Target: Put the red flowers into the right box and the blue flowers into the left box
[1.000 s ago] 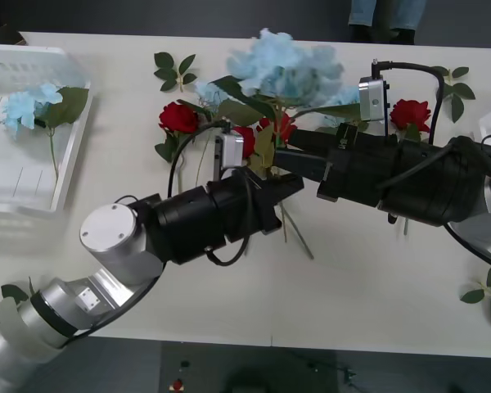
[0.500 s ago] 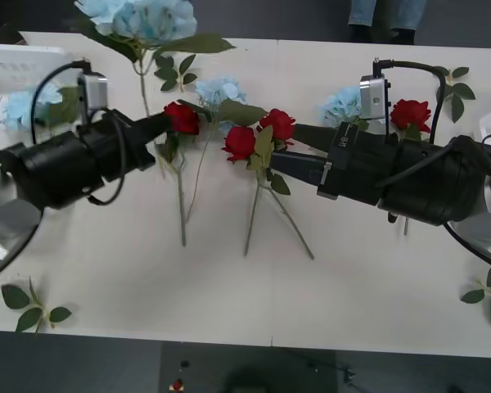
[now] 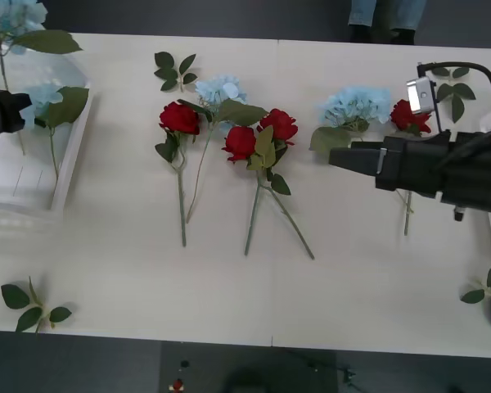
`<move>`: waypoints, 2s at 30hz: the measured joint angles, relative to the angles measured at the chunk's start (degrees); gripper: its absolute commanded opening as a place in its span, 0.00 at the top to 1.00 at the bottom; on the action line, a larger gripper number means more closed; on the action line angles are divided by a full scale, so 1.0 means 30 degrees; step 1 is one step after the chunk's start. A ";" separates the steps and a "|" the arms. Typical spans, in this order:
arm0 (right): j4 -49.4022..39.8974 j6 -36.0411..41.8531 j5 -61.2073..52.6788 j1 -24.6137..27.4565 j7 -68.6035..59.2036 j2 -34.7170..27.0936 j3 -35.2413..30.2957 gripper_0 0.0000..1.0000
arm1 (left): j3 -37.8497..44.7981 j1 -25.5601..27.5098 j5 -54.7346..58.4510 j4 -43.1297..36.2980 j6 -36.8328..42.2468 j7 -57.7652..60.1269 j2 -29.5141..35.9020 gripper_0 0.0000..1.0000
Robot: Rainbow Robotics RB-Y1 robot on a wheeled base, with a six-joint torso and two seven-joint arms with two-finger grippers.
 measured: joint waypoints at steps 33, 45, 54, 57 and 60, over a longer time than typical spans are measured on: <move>2.2534 0.4182 1.6639 -1.0719 -1.3627 0.6050 0.3611 0.00 | 0.6148 0.2984 -0.5958 -0.5574 0.7815 0.4106 0.0547 0.00; 2.3940 0.3610 2.1154 -1.1847 -1.6400 0.8495 0.3837 0.00 | -0.1059 0.0614 -1.6812 -1.0754 0.8001 1.6956 -0.1889 0.00; 2.4307 0.3162 2.2353 -1.1855 -1.7151 0.9025 0.3833 0.00 | -0.6753 -0.1799 -2.6372 -0.9556 0.8006 2.2481 -0.5975 0.00; 2.4447 0.3117 2.2355 -1.1895 -1.7160 0.9028 0.3832 0.40 | -0.8008 -0.2647 -2.7539 -0.7933 0.8007 2.3525 -0.7247 0.00; 2.4623 0.3119 2.2522 -1.1925 -1.7160 0.9027 0.3832 1.00 | -0.8616 -0.3389 -2.7979 -0.6089 0.7978 2.3902 -0.8337 0.00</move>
